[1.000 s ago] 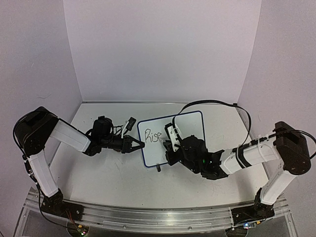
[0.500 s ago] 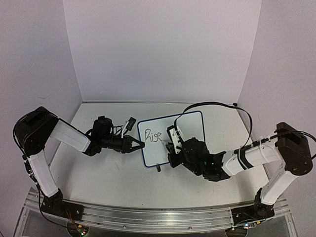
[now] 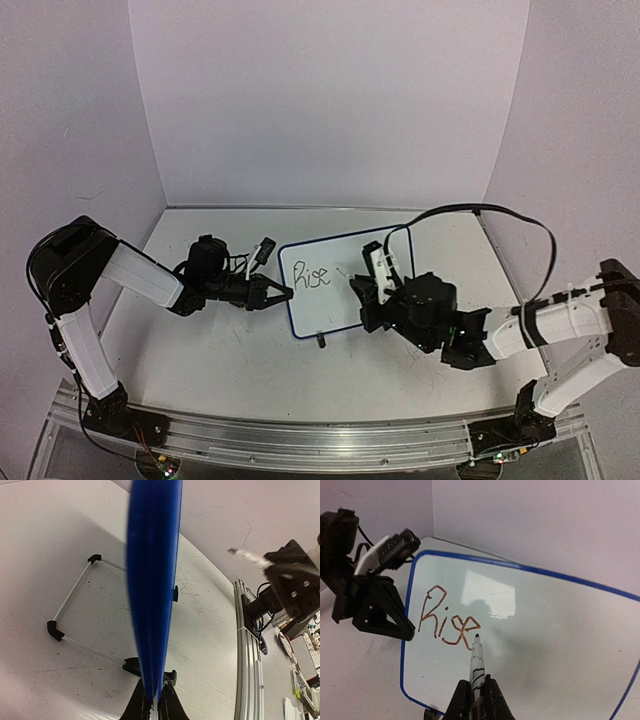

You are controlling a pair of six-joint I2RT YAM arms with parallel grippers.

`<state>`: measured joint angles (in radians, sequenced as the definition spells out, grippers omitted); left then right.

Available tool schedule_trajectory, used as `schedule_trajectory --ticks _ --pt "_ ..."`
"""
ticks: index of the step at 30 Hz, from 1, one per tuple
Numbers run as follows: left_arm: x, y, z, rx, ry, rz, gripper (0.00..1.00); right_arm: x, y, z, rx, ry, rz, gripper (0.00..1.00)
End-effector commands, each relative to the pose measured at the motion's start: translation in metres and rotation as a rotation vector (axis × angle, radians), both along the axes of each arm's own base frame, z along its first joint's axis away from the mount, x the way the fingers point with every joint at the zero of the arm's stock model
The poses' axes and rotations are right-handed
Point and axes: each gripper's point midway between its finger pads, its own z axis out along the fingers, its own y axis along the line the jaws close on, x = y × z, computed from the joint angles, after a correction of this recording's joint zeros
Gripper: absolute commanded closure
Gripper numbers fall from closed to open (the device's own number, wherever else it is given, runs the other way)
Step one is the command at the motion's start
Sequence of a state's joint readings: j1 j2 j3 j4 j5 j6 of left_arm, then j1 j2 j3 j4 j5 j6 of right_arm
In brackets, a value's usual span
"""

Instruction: Write a sentence on the whiteboard

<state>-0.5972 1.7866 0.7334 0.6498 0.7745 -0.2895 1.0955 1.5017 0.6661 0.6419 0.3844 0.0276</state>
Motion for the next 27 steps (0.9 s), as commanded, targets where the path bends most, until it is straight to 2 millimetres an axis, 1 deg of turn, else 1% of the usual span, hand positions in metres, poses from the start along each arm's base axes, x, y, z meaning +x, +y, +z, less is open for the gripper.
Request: schedule_trajectory --ticks 1,3,6,8,11,13,16,19,21,27 --pt "0.009 0.005 -0.01 0.06 0.02 0.051 1.0 -0.013 -0.017 0.06 0.098 -0.173 0.064 1.0" --pt "0.009 0.005 -0.009 0.06 0.021 0.051 1.0 -0.007 -0.023 0.055 0.053 -0.183 0.034 1.0" --pt "0.009 0.005 -0.007 0.059 0.021 0.054 1.0 0.006 -0.03 0.063 0.076 -0.159 -0.031 1.0" --pt "0.009 0.005 -0.005 0.056 0.019 0.055 1.0 0.008 -0.03 0.07 0.097 -0.164 -0.037 1.0" --pt "0.01 0.005 -0.004 0.057 0.013 0.057 1.0 0.019 -0.03 0.079 0.136 -0.158 -0.062 1.0" --pt "0.011 0.006 -0.007 0.065 0.016 0.063 1.0 0.018 -0.023 0.081 0.122 -0.165 -0.021 1.0" --pt "0.011 0.007 -0.007 0.068 0.017 0.07 1.0 0.013 -0.013 0.071 0.067 -0.162 0.046 1.0" --pt "0.013 0.007 -0.007 0.071 0.013 0.076 1.0 0.016 -0.018 0.052 0.028 -0.139 0.01 1.0" --pt "0.014 0.006 -0.007 0.071 0.014 0.076 1.0 0.018 -0.02 0.047 0.014 -0.138 -0.007 1.0" --pt "0.015 0.005 -0.004 0.072 0.009 0.07 1.0 0.017 -0.015 0.036 -0.008 -0.128 0.012 1.0"
